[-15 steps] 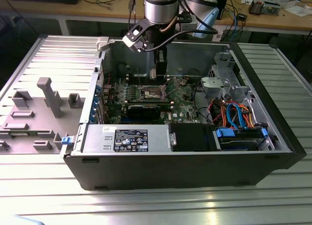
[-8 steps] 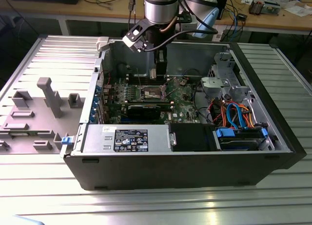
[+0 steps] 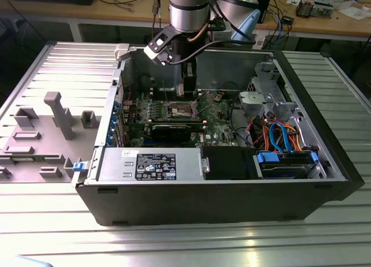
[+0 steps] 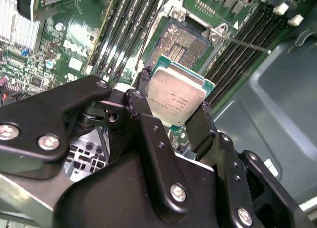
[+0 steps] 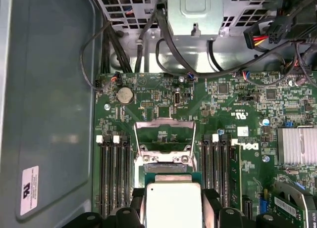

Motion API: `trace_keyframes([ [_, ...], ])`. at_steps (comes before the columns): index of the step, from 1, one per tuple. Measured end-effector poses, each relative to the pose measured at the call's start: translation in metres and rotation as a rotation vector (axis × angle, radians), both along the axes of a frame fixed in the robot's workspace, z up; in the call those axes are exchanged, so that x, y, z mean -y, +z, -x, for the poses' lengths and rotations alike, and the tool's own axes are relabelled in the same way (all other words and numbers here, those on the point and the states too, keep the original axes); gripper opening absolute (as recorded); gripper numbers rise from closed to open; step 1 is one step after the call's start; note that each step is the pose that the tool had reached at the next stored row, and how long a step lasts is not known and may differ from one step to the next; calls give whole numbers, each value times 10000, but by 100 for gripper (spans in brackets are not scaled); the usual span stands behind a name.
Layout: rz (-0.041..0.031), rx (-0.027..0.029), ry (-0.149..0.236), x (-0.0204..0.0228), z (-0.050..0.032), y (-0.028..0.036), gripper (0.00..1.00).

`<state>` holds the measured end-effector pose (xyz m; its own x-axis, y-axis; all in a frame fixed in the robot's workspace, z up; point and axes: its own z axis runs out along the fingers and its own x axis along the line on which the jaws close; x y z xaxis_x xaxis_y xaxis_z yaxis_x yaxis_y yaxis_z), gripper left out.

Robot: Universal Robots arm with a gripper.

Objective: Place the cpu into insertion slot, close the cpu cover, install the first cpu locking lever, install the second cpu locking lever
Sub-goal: 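Place the cpu into insertion slot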

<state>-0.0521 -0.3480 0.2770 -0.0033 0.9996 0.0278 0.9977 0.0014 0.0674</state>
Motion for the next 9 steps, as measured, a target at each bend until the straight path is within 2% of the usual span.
trace_keyframes([
  [5,-1,0,321,0,26,-83,55],
  [9,-3,-1,305,-4,27,-164,55],
])
